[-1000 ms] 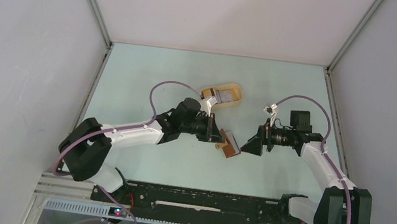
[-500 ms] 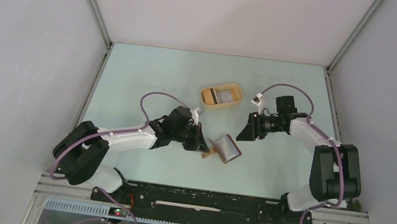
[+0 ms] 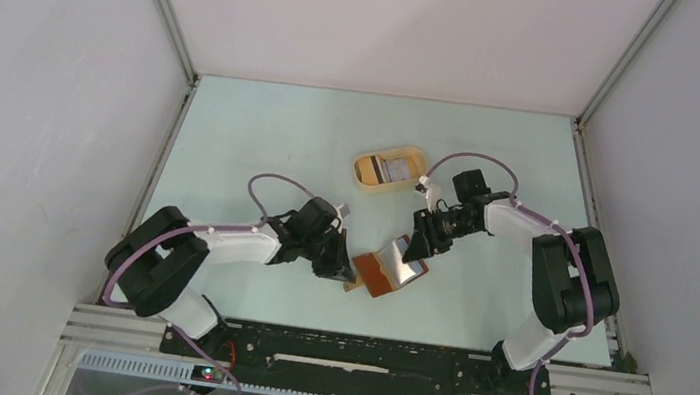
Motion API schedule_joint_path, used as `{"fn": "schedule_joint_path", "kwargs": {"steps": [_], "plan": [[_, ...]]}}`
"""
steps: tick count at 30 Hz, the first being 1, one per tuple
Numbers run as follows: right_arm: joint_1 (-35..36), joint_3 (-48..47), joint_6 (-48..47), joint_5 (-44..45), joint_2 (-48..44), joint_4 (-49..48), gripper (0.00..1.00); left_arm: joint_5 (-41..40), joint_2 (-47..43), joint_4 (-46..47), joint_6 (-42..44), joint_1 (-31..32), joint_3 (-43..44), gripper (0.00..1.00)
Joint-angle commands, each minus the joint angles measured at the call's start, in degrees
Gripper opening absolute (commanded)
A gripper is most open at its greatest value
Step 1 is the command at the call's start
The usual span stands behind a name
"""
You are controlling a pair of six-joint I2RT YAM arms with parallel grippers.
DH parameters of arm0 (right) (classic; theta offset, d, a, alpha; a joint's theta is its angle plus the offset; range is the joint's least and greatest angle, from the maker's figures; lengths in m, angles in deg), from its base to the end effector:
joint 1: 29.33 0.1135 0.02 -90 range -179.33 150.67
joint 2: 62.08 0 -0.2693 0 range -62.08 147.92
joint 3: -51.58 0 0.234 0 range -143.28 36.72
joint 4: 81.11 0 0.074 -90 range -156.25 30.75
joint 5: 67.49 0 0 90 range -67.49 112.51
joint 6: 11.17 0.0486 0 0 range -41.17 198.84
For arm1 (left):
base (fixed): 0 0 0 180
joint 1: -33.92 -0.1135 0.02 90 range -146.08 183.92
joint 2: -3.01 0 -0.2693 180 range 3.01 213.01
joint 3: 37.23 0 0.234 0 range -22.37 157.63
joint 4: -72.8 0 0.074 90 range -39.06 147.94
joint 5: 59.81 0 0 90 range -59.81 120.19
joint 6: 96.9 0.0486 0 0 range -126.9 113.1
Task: Put the credit cards into the card holder
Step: Place the card holder at the center of the board.
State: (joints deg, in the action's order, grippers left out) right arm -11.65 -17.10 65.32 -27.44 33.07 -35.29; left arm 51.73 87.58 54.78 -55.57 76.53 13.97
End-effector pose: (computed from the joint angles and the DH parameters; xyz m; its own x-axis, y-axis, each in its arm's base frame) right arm 0.2609 0.1222 0.1771 -0.7850 -0.4080 -0.4661 -0.6178 0.4598 0.6380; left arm 0.1825 -0.1921 0.1597 -0.9793 -0.0482 -0.1967 0.0954 0.7469 -0.6580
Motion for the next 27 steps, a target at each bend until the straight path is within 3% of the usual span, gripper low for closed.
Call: {"fn": "schedule_joint_path", "kwargs": {"steps": [1, 8, 12, 19, 27], "plan": [[0.3, -3.0, -1.7, 3.8, 2.4, 1.7, 0.50, -0.1, 3.9, -2.2, 0.7, -0.9, 1.1, 0.00], [1.0, -4.1, -2.8, 5.2, 5.2, 3.4, 0.50, -0.5, 7.8, -4.4, 3.3, -0.9, 4.7, 0.00], [1.0, -4.8, -3.4, 5.1, 6.9, 4.4, 0.47, -1.2, 7.1, -4.5, 3.3, -1.5, 4.2, 0.07], [1.1, -6.0, -6.9, -4.8, 6.7, 7.8, 0.42, 0.6, 7.4, -2.8, 3.4, -2.2, 4.8, 0.15], [-2.3, -6.6, -7.2, -0.1, 4.0, 8.2, 0.50, 2.0, 9.5, -1.1, 3.5, -2.3, 5.7, 0.14]]}}
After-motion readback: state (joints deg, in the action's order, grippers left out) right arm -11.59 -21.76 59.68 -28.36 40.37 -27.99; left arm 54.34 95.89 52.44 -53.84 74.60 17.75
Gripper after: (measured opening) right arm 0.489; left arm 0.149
